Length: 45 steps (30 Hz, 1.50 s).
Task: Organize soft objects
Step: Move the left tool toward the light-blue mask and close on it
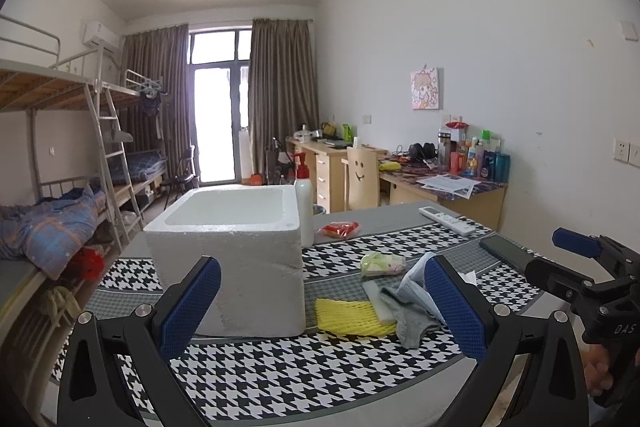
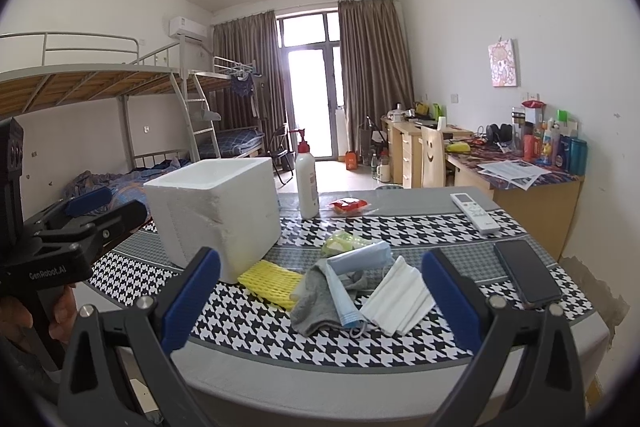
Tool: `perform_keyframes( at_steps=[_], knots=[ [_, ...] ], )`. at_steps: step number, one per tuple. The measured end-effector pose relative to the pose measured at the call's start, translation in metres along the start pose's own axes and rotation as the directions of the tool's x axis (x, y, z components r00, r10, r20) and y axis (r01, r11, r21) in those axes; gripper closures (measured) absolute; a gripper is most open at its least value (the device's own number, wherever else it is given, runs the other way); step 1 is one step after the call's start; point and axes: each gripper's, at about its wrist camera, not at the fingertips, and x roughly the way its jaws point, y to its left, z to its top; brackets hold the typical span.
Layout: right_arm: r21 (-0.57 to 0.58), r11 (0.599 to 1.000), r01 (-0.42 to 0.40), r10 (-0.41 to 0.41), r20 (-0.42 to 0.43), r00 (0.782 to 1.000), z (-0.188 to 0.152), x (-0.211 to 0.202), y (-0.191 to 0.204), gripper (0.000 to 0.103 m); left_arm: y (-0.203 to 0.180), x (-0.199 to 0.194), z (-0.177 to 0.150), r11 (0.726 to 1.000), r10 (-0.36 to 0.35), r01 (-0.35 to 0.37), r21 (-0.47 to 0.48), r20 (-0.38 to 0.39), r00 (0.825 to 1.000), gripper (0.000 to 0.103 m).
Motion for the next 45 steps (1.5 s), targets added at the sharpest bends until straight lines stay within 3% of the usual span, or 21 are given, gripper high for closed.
perform_keyframes(
  at_steps=[15,45],
  knots=[
    [0.019,0.999,0.032,-0.031,-0.056,0.998,-0.005,0.025,-0.019,0.001,-0.015,0.038,-0.003,0.996,-0.085,0.088,0.031,-0.096,0.992,0.001],
    [0.063,0.995,0.079,-0.067,-0.177,0.982,-0.021,0.068,-0.063,0.001,-0.045,0.107,-0.021,0.987,-0.146,0.157,0.025,-0.253,0.956,0.001]
  ],
)
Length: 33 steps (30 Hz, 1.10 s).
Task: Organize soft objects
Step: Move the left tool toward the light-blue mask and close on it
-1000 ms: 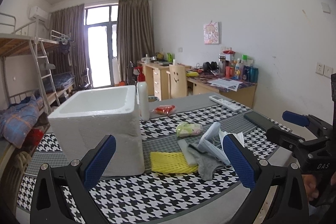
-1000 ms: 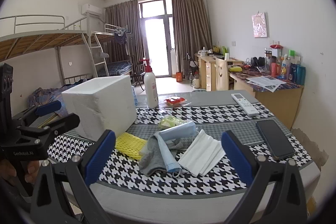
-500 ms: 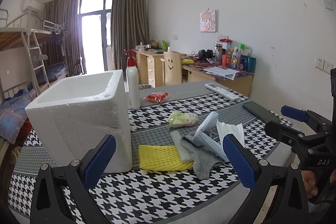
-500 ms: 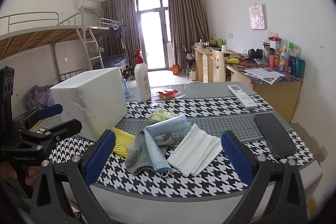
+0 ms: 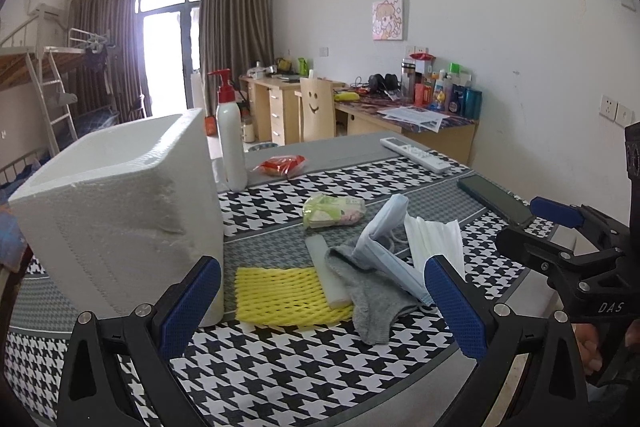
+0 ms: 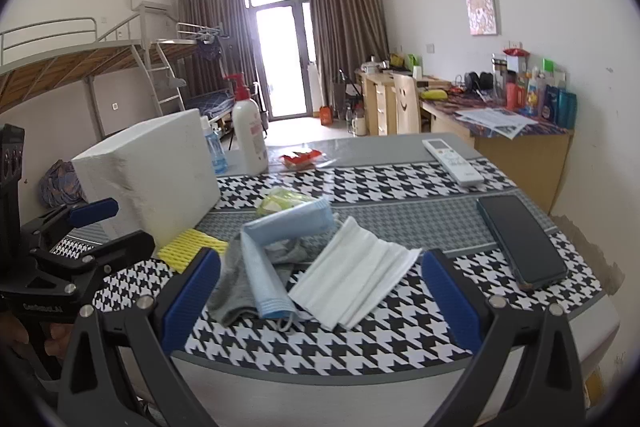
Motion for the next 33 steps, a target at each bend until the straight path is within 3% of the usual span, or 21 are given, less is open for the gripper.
perform_keyframes(
  at_steps=[25,33],
  knots=[
    [0.039,0.999,0.029,-0.025,-0.102,0.995,-0.008,0.030,-0.035,0.001,-0.026,0.073,0.016,0.993,-0.111,0.117,0.031,-0.149,0.983,0.001],
    [0.036,0.999,0.026,-0.022,-0.121,0.992,-0.006,0.039,-0.039,0.001,-0.029,0.093,0.015,0.994,-0.099,0.108,0.032,-0.204,0.974,0.019]
  ],
)
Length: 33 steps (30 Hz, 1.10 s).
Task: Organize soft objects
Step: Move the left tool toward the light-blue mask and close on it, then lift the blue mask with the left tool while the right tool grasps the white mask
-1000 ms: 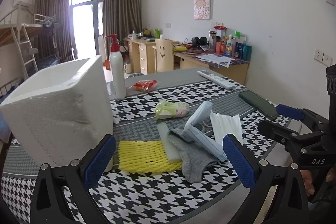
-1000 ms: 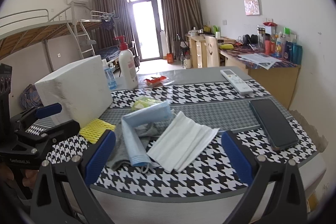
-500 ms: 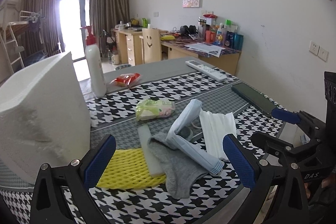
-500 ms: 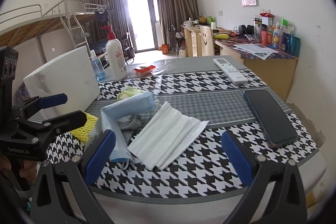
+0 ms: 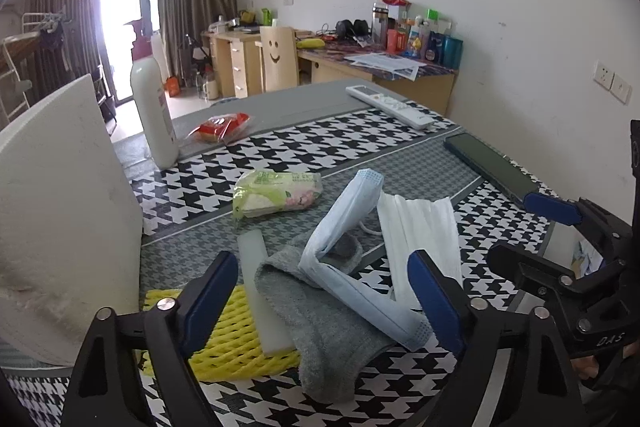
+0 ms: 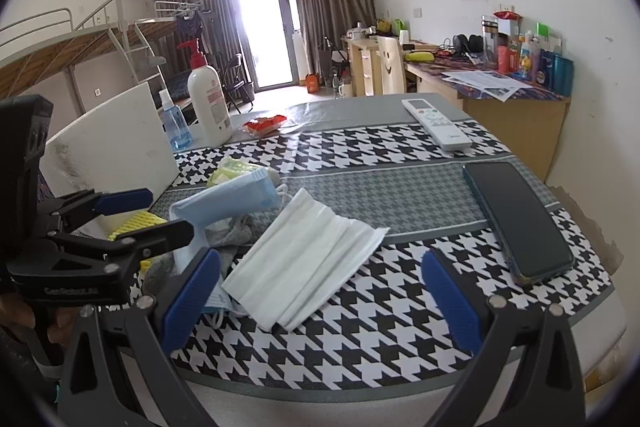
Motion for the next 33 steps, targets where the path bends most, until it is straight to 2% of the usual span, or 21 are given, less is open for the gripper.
perform_keyframes(
  at_steps=[9,13,17,20,30,33],
  knots=[
    [0.010,1.000,-0.016,0.016,-0.034,0.999,0.000,0.014,-0.003,0.001,0.005,0.022,0.000,1.000,0.003,-0.005,-0.029,-0.070,0.998,0.045],
    [0.010,1.000,-0.025,0.026,-0.044,0.999,0.001,0.018,-0.002,0.001,0.010,0.031,-0.001,0.998,-0.022,0.015,-0.068,-0.103,0.994,0.063],
    [0.014,0.999,-0.030,0.031,-0.050,0.998,0.001,0.021,-0.004,0.001,0.012,0.035,-0.002,0.996,-0.027,0.017,-0.088,-0.110,0.994,0.078],
    [0.015,1.000,-0.026,0.027,-0.058,0.998,0.003,0.026,-0.005,0.001,0.014,0.032,-0.001,0.996,-0.024,0.015,-0.092,-0.099,0.995,0.086],
    [-0.013,0.999,-0.036,0.034,-0.124,0.992,0.000,0.042,0.007,0.001,0.015,0.013,0.003,0.997,-0.013,0.010,-0.073,-0.037,0.999,0.088],
    [-0.029,0.999,-0.024,0.019,-0.147,0.989,-0.001,0.046,0.011,0.003,0.014,0.013,0.002,0.997,-0.012,0.009,-0.073,-0.041,0.999,0.088]
  ],
)
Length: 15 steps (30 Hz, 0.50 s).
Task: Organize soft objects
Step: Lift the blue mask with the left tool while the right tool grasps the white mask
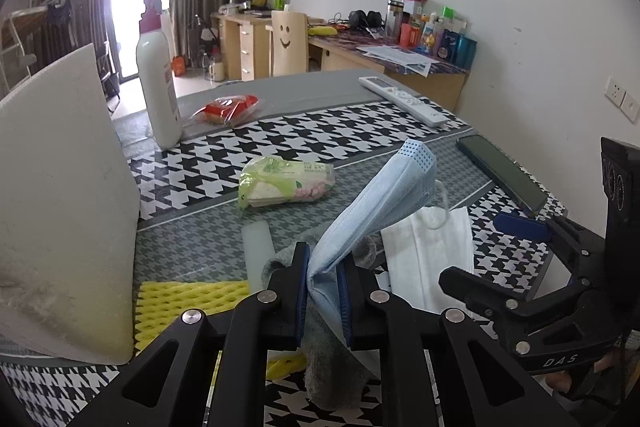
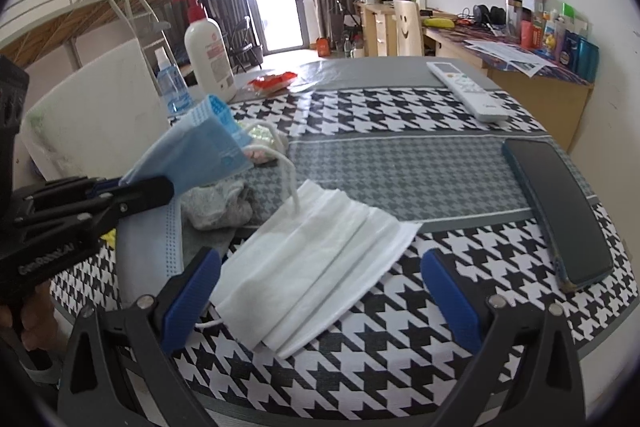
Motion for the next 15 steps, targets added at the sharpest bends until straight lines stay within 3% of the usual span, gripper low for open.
perform_keyframes(
  at_steps=[8,12,15],
  knots=[
    [-0.014,1.000,0.026,-0.027,-0.097,0.995,-0.001,0.019,0.004,0.025,0.008,-0.015,-0.004,0.999,0.009,-0.008,-0.033,0.035,0.999,0.088],
    [-0.039,0.999,0.037,-0.041,-0.105,0.994,-0.002,0.021,0.009,0.030,0.011,-0.022,-0.008,0.999,0.016,-0.014,-0.043,0.045,0.999,0.088],
    [-0.064,0.996,0.056,-0.062,-0.104,0.993,-0.002,0.021,0.013,0.044,0.014,-0.025,-0.009,0.998,0.024,-0.022,-0.052,0.049,0.999,0.088]
  ],
)
